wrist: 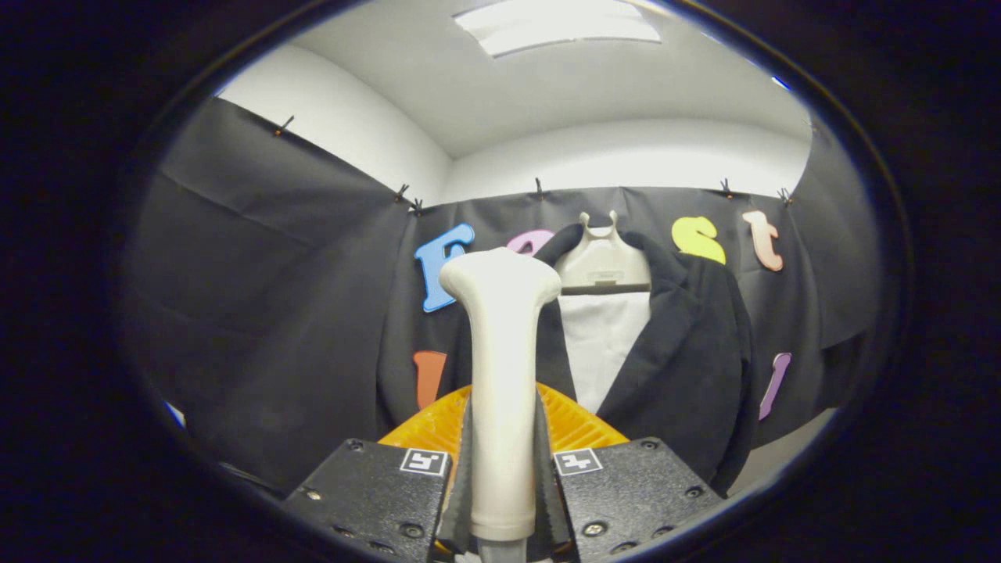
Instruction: Iron the clothes twice with a garment steamer, once on the left side and once on the right side.
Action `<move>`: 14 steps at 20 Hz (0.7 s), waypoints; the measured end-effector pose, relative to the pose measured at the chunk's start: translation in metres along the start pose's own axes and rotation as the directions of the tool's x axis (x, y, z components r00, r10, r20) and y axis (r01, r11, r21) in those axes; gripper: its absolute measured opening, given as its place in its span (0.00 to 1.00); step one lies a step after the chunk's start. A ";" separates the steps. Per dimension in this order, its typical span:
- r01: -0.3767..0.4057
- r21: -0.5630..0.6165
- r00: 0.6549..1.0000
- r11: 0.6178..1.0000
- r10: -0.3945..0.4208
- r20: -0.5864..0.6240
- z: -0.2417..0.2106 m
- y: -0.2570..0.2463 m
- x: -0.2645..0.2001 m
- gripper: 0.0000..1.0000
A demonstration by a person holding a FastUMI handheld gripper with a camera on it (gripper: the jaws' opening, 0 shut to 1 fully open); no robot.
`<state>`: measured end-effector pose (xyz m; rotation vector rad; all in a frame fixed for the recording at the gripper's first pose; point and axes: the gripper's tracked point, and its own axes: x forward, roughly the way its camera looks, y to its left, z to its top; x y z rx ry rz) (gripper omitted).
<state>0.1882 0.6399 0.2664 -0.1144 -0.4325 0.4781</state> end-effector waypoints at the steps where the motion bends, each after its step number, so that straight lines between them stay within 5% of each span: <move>1: 0.008 -0.006 1.000 1.000 -0.008 0.015 0.004 -0.001 0.009 0.36; 8: 0.063 -0.038 0.996 0.997 -0.060 0.073 0.027 -0.011 0.062 0.36; 14: 0.069 -0.073 0.998 0.995 -0.068 0.016 -0.006 -0.010 0.067 0.36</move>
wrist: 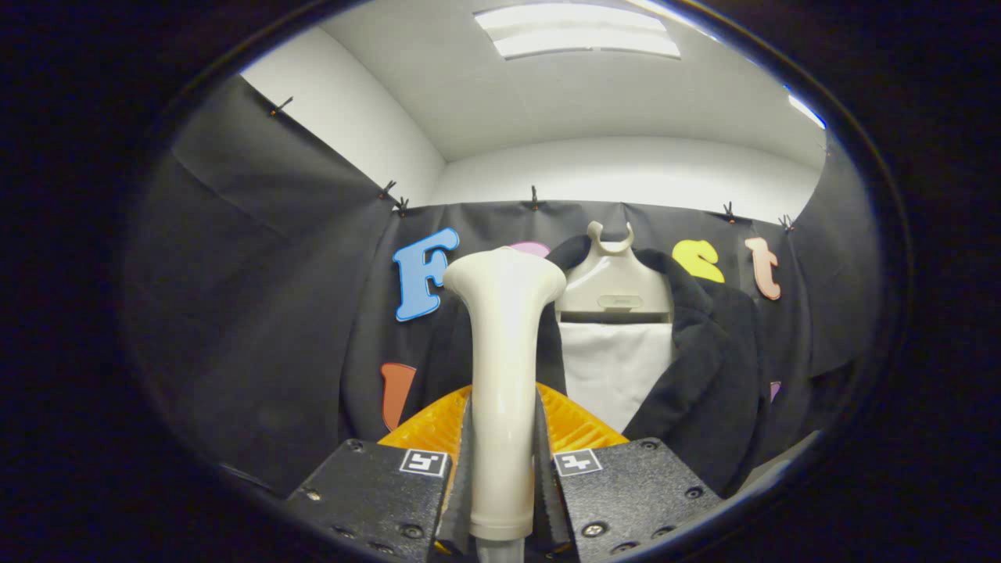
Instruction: Iron the clothes twice with a garment steamer, once on the left side and once on the right side.
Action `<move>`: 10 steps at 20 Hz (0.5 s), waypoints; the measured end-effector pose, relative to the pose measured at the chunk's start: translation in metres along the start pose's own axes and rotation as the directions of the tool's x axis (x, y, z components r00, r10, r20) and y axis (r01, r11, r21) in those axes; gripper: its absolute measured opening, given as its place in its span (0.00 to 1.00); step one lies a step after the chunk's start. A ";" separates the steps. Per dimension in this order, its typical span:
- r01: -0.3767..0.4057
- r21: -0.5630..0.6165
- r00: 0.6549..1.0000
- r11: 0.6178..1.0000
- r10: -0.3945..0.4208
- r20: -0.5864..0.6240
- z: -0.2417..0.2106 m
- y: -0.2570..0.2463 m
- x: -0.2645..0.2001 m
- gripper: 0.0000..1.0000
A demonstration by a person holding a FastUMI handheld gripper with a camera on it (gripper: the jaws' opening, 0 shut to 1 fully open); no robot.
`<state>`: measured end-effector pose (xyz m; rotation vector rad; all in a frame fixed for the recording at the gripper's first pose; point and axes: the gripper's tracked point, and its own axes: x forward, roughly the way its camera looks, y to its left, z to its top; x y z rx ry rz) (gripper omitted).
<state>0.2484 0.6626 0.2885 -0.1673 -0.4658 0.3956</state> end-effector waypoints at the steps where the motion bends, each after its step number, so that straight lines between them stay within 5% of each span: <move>1: 0.005 -0.002 1.000 1.000 -0.005 -0.011 -0.007 0.000 -0.003 0.36; 10: 0.019 -0.037 0.996 0.999 -0.022 -0.089 -0.056 -0.006 -0.031 0.36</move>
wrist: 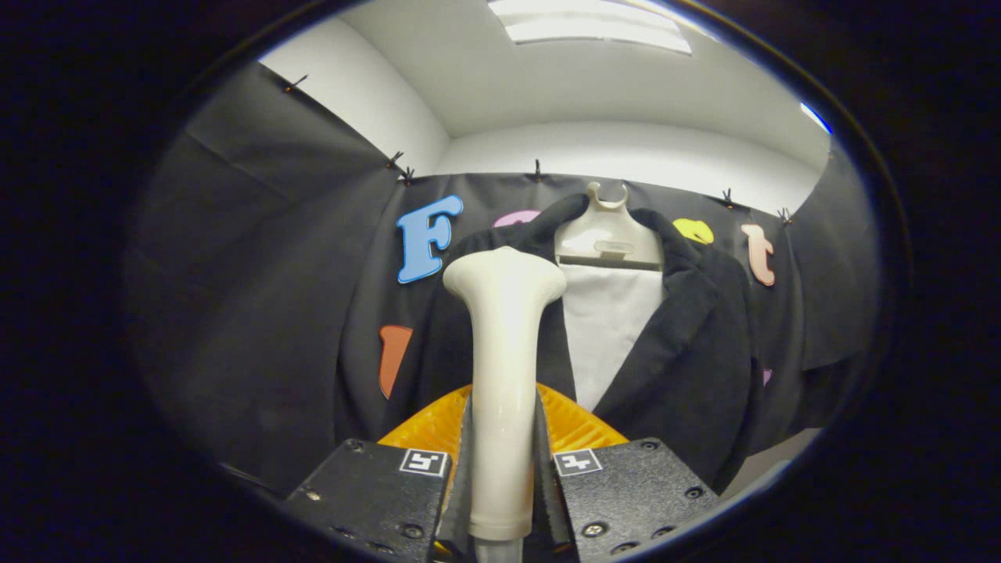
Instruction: Iron the clothes twice with a garment steamer, once on the left side and once on the right side.
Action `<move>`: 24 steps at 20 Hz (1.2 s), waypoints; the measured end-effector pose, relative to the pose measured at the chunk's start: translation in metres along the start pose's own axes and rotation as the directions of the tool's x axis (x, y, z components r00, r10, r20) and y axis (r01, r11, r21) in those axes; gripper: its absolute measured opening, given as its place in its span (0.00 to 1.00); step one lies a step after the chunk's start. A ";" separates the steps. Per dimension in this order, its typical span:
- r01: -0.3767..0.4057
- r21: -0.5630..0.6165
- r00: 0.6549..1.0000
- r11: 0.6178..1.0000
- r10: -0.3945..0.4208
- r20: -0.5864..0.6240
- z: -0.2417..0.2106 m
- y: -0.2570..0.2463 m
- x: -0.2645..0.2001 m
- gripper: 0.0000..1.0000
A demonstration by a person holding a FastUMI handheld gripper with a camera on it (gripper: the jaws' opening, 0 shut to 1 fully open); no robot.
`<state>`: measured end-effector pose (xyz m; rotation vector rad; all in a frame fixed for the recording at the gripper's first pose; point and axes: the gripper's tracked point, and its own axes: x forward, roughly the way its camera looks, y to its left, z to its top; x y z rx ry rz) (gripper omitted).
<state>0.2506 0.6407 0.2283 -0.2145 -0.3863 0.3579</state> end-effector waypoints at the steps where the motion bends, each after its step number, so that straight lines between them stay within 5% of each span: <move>1: 0.008 0.001 1.000 1.000 -0.008 -0.011 -0.007 -0.002 -0.003 0.36; 13: 0.089 -0.033 0.994 0.996 -0.091 -0.068 -0.064 -0.013 -0.033 0.36; 24: 0.029 -0.082 0.983 0.996 -0.043 -0.177 -0.115 0.000 -0.065 0.36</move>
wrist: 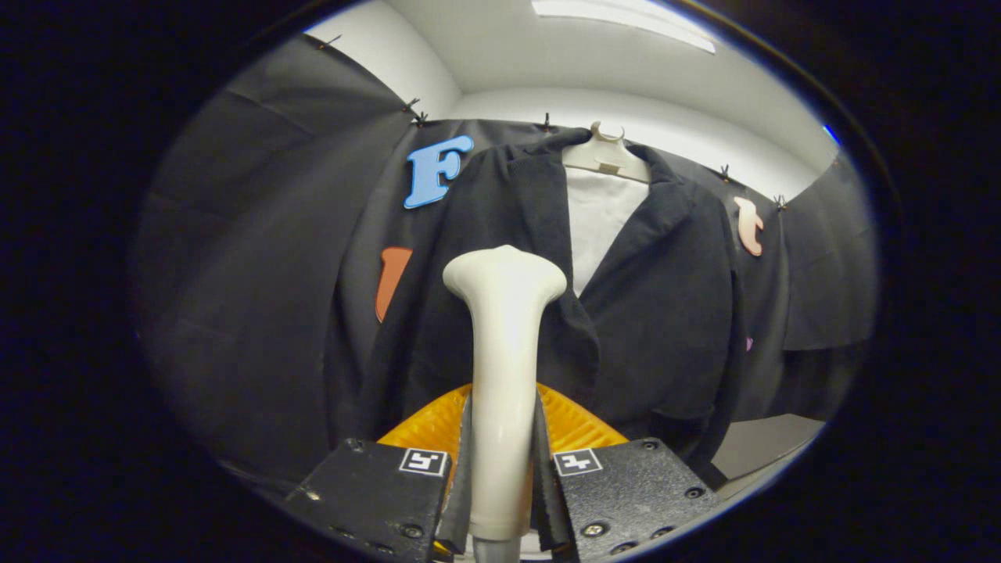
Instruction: Iron the clothes twice with a garment steamer, once on the left side and once on the right side.
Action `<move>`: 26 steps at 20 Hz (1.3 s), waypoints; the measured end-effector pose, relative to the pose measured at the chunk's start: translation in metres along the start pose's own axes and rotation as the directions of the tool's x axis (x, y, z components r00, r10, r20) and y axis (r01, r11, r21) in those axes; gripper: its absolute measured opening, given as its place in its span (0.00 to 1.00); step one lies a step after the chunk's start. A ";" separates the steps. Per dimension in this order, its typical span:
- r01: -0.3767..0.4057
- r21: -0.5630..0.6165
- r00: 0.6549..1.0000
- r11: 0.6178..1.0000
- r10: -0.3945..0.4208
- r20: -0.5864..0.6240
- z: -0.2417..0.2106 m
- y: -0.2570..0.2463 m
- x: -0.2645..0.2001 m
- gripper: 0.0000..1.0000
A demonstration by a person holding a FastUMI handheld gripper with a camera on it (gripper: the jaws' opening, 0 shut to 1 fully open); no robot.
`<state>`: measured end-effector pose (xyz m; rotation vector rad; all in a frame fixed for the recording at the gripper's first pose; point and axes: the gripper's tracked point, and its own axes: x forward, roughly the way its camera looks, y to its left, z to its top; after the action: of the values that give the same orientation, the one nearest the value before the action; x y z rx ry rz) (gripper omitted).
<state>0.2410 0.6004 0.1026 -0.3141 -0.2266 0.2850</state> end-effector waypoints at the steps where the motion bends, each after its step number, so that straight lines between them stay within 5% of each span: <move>1: -0.006 0.014 1.000 1.000 0.006 -0.006 -0.004 0.001 -0.003 0.36; 26: -0.048 0.000 0.956 0.999 0.046 -0.289 -0.118 0.004 -0.060 0.36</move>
<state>0.2147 0.5530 -0.0186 -0.3641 0.0687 0.2814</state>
